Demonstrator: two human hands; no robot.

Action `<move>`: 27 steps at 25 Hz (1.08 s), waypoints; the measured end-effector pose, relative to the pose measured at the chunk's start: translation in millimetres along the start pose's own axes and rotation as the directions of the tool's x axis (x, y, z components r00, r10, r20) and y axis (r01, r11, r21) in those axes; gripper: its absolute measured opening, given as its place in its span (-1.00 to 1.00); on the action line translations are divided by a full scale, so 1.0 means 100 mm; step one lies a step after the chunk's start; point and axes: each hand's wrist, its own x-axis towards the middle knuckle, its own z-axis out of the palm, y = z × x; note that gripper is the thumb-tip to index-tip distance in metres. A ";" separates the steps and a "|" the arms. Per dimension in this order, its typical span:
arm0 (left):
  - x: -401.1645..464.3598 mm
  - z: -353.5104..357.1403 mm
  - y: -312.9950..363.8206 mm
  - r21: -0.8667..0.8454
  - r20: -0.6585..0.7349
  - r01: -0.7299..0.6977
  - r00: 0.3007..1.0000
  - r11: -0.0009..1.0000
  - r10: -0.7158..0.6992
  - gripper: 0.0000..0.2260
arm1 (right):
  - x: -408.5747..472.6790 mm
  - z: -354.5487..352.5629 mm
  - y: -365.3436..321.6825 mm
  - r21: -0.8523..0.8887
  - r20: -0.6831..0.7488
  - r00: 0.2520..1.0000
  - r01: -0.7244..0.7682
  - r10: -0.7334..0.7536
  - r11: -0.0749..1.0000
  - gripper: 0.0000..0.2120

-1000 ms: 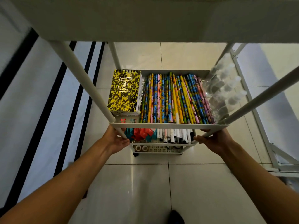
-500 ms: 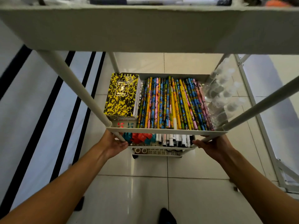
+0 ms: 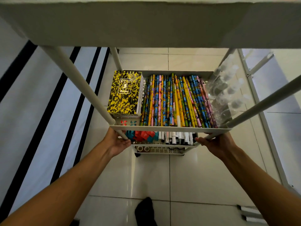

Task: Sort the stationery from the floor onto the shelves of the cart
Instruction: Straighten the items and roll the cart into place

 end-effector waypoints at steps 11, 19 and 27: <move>0.44 0.73 0.86 -0.033 0.010 -0.056 0.998 0.998 0.057 -0.63 | 0.74 0.58 -0.61 -0.096 -0.055 0.998 0.035 -0.040 0.995 -0.52; 0.84 1.20 1.38 -0.081 0.018 -0.052 0.998 0.995 0.054 -0.65 | 1.34 0.95 -1.17 0.049 -0.040 0.999 -0.034 0.036 0.998 -0.64; 1.24 1.68 1.99 -0.085 0.045 -0.068 0.996 0.994 0.072 -0.64 | 1.95 1.37 -1.71 0.017 -0.017 1.000 -0.017 0.017 1.000 -0.59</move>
